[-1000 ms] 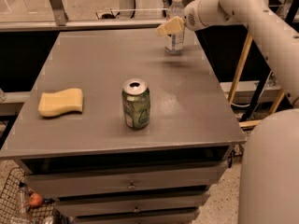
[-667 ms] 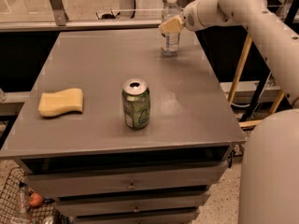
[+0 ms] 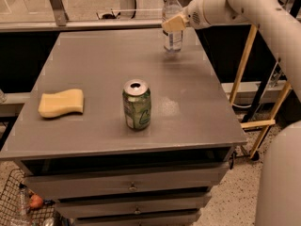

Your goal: Move blue plastic bottle near green can

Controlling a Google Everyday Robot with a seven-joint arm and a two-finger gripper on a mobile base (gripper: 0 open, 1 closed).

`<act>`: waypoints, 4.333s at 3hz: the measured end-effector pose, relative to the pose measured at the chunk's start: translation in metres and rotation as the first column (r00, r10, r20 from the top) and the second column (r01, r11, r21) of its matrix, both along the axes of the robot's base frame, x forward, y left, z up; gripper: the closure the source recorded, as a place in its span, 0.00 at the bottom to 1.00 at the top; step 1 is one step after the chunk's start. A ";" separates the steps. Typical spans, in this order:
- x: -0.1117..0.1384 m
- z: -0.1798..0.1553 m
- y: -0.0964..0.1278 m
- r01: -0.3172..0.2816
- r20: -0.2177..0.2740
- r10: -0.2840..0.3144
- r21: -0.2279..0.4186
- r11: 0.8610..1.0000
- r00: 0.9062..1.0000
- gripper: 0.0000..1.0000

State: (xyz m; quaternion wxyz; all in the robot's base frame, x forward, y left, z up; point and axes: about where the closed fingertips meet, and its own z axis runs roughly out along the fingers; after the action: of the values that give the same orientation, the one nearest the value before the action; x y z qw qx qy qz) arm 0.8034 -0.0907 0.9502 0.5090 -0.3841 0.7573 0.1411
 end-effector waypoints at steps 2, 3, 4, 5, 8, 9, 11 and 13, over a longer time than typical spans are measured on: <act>-0.093 0.018 0.009 -0.287 0.053 0.298 -0.159 0.945 0.953 1.00; -0.099 0.015 0.011 -0.319 0.053 0.333 -0.182 0.930 0.941 1.00; -0.097 0.015 0.012 -0.315 0.052 0.328 -0.177 0.933 0.943 1.00; -0.109 0.014 0.021 -0.386 0.023 0.394 -0.162 0.908 0.919 1.00; -0.212 -0.008 0.048 -0.645 -0.047 0.644 -0.019 0.764 0.764 1.00; -0.237 -0.018 0.059 -0.709 -0.063 0.708 0.014 0.705 0.703 1.00; -0.264 -0.031 0.068 -0.787 -0.098 0.791 0.083 0.611 0.604 1.00; -0.263 -0.031 0.073 -0.790 -0.096 0.794 0.083 0.607 0.600 0.58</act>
Offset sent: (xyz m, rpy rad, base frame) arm -0.1618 0.0005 0.0231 -0.2293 -0.1100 0.4913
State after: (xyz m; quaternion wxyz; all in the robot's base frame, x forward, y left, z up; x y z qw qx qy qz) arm 0.5400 -0.0176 0.9188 0.3520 -0.6620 0.5364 0.3875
